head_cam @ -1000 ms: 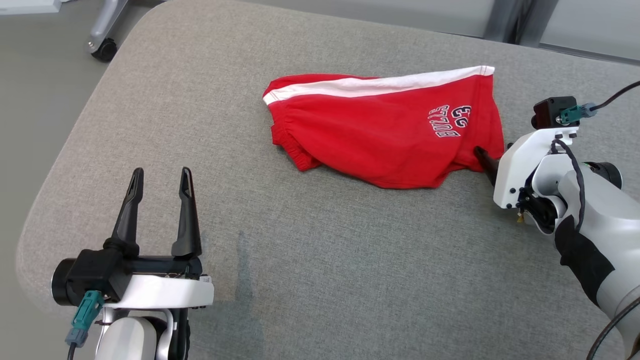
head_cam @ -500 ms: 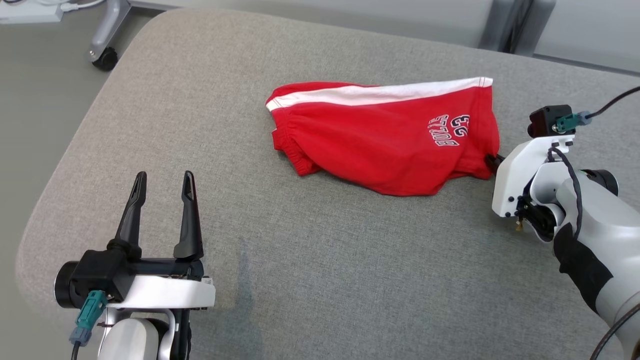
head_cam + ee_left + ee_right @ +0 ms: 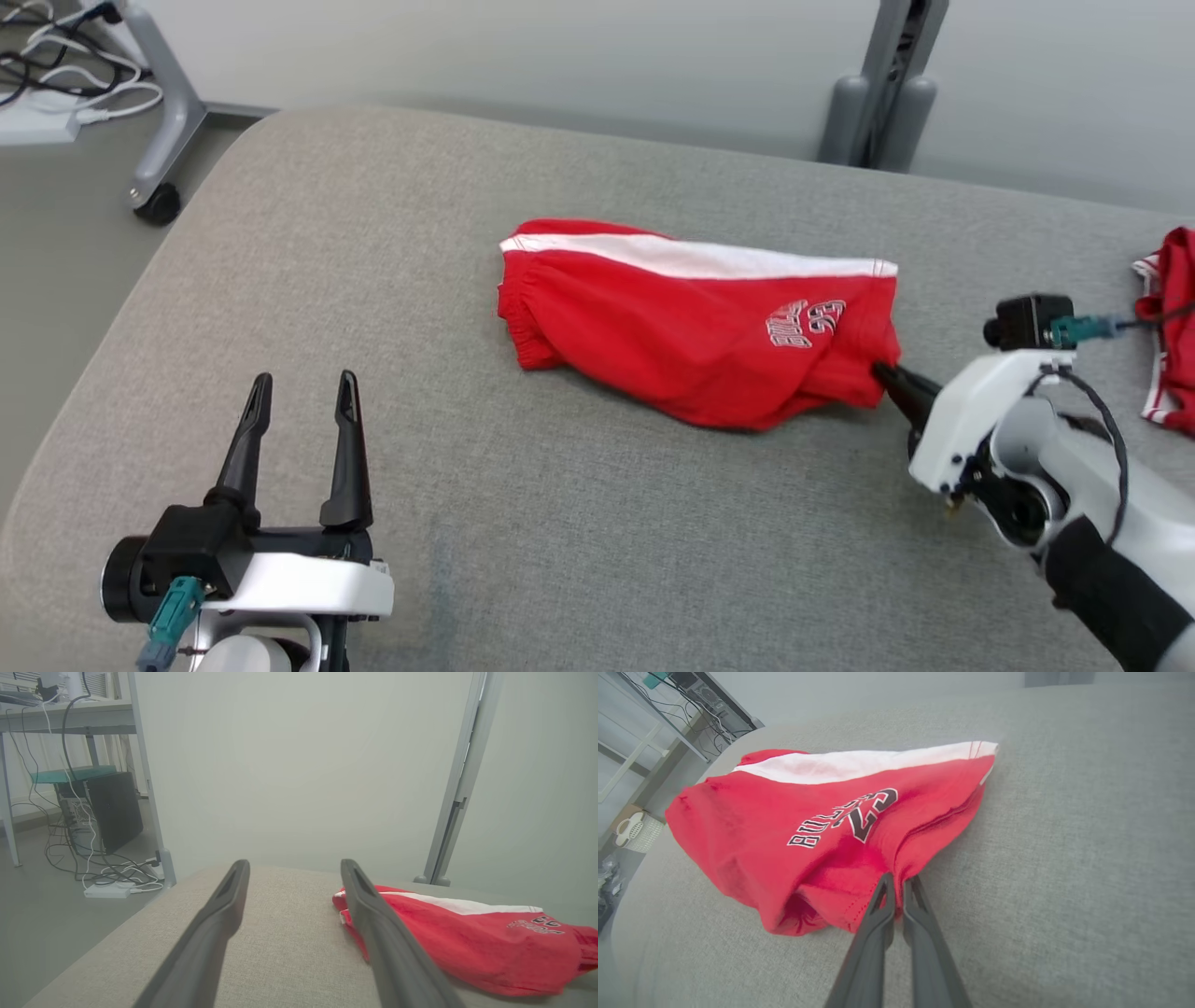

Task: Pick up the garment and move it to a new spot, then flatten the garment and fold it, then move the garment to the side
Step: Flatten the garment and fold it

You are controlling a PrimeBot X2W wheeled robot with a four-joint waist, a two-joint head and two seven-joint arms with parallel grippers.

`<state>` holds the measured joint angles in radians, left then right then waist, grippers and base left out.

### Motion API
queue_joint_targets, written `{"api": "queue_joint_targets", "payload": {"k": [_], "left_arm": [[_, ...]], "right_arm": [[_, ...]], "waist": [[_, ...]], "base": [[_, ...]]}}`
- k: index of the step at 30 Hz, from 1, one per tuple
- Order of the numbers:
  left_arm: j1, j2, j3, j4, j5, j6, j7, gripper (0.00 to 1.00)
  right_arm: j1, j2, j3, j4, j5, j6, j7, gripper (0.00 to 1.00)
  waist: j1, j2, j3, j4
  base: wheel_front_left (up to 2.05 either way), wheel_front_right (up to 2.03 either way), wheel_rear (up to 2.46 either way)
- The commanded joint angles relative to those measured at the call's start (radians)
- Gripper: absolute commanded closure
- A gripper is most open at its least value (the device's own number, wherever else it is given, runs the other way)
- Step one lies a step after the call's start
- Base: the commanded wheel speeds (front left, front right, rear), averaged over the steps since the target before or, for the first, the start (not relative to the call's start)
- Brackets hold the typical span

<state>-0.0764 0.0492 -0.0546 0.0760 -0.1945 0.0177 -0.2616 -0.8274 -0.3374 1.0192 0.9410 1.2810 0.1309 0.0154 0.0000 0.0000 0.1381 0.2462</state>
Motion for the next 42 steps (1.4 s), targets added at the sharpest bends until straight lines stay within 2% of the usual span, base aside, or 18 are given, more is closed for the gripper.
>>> {"api": "queue_joint_targets", "payload": {"k": [1,10,15,23,24,25,26,36,39,42], "left_arm": [[0.009,0.004,0.003,0.001,0.005,-0.005,-0.004,0.00],[0.061,0.004,0.022,0.007,0.016,-0.011,-0.004,0.00],[0.072,0.004,0.030,0.002,0.021,-0.016,-0.004,0.00],[0.055,0.004,0.023,0.011,0.019,-0.024,-0.004,0.00],[0.056,0.004,0.022,0.012,0.018,-0.025,-0.004,0.00],[0.056,0.004,0.022,0.012,0.019,-0.024,-0.004,0.00],[0.056,0.004,0.024,0.013,0.019,-0.024,-0.004,0.00],[0.086,0.004,0.054,0.010,0.024,-0.034,-0.004,0.00],[0.095,0.004,0.063,0.008,0.025,-0.035,-0.004,0.00],[0.109,0.004,0.072,0.005,0.028,-0.035,-0.004,0.00]], "right_arm": [[0.031,-0.022,0.004,-0.025,0.012,0.000,-0.013,1.00],[0.213,-0.123,0.049,-0.236,0.048,0.000,-0.099,1.00],[0.279,-0.135,0.076,-0.304,0.048,0.000,-0.117,1.00],[0.283,-0.116,0.088,-0.282,0.024,0.000,-0.123,1.00],[0.278,-0.115,0.092,-0.269,0.009,0.000,-0.129,0.76],[0.273,-0.111,0.096,-0.260,-0.002,0.000,-0.137,0.17],[0.270,-0.106,0.094,-0.249,-0.010,0.000,-0.150,0.00],[0.251,-0.058,0.055,-0.177,-0.134,0.000,-0.273,0.00],[0.260,-0.049,-0.007,-0.180,-0.189,0.000,-0.283,0.00],[0.292,-0.046,-0.141,-0.222,-0.291,0.000,-0.282,0.00]], "waist": [[0.0000,0.0000,-0.023,-0.021],[0.0000,0.0000,-0.084,-0.093],[0.0000,0.0000,-0.090,-0.135],[0.0000,0.0000,-0.085,-0.153],[0.0000,0.0000,-0.086,-0.154],[0.0000,0.0000,-0.086,-0.154],[0.0000,0.0000,-0.087,-0.155],[0.0000,0.0000,-0.118,-0.189],[0.0000,0.0000,-0.128,-0.202],[0.0000,0.0000,-0.137,-0.214]], "base": [[0.00,0.00,0.00],[0.00,0.00,0.00],[0.00,0.00,0.00],[0.00,0.00,0.00],[0.00,0.00,0.00],[0.00,0.00,0.00],[0.00,0.00,0.00],[0.00,0.00,0.00],[0.00,0.00,0.00],[0.00,0.00,0.00]]}}
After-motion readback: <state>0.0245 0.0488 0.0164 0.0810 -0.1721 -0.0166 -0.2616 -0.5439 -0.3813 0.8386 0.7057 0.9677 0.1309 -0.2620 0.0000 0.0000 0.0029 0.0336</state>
